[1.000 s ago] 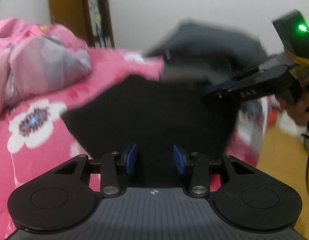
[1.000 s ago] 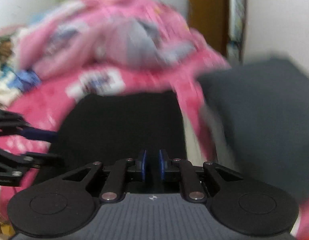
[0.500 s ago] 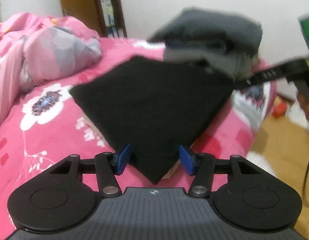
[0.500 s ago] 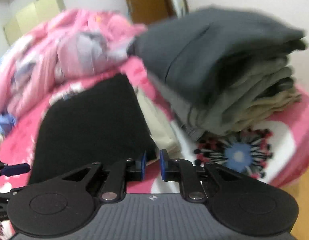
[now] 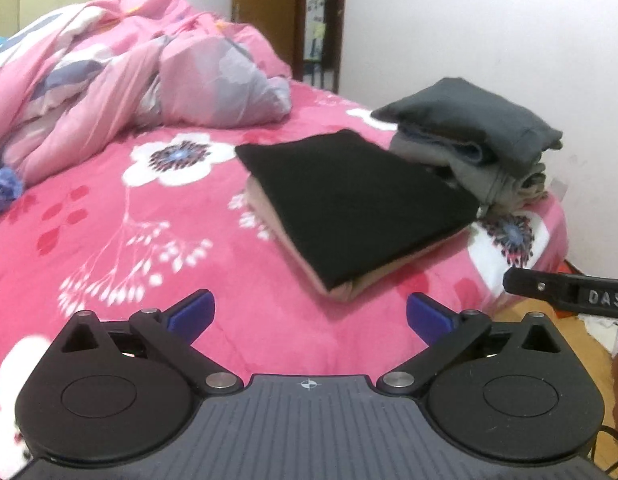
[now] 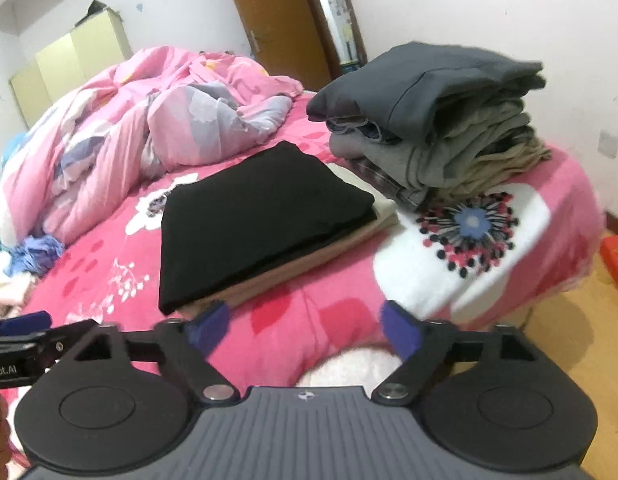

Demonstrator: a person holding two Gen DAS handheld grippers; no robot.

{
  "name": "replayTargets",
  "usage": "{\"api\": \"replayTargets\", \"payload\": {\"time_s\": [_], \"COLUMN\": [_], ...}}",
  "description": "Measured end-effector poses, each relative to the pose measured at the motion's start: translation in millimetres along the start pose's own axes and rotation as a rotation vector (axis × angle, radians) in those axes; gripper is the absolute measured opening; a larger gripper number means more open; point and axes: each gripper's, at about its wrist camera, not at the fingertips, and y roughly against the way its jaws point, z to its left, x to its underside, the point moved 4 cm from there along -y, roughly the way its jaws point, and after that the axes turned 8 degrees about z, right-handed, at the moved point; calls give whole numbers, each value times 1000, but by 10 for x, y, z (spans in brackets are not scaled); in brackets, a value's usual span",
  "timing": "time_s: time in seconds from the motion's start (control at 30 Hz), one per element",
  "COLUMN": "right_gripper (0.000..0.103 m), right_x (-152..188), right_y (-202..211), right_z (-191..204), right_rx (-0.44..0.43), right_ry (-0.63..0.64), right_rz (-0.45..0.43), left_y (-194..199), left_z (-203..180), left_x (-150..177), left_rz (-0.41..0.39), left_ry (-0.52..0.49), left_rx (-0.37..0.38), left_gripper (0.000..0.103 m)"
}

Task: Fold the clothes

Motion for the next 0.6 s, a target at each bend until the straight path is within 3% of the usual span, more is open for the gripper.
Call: {"api": "replayTargets", "payload": {"time_s": [0.23,0.6], "right_gripper": [103,103], "right_x": [267,472], "right_y": [325,669], "right_z": [326,509], "right_rx": [127,263], "right_ry": [105,109], "right_rz": [-23,-62], "left_y": [239,362], "left_z": [25,8], "left_x": [267,448], "left_rz": [-28,0], "left_ry": [14,24], "left_rx": [-62,-26], "left_gripper": [103,103]}}
